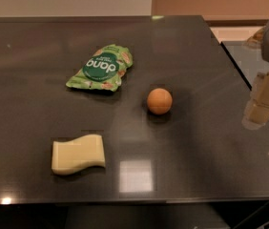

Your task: Move orange near sponge

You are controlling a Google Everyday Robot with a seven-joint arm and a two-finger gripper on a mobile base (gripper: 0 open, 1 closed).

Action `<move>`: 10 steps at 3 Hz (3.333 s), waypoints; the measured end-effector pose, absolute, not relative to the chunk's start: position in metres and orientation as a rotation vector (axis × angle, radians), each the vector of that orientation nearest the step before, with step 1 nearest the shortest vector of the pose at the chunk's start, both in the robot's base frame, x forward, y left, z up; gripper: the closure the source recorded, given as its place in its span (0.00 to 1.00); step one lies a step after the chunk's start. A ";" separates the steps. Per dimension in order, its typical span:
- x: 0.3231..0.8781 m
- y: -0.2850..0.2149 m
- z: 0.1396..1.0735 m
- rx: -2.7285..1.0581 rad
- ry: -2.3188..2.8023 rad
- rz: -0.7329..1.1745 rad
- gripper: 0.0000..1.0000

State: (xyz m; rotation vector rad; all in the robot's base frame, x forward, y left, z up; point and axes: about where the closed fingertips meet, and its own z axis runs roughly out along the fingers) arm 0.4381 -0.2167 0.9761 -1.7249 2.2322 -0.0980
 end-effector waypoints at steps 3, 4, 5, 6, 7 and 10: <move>0.476 -0.183 0.964 -1.738 2.122 -0.015 0.00; 0.503 -0.158 0.955 -1.743 2.057 0.052 0.00; 0.518 -0.135 0.943 -1.754 2.017 0.120 0.00; 0.528 -0.112 0.923 -1.773 1.998 0.195 0.00; 0.535 -0.096 0.906 -1.786 1.993 0.248 0.00; 0.536 -0.068 0.870 -1.847 1.978 0.335 0.00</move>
Offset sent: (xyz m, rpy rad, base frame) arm 0.0747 0.0652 -0.0264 0.1736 -0.0497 0.1417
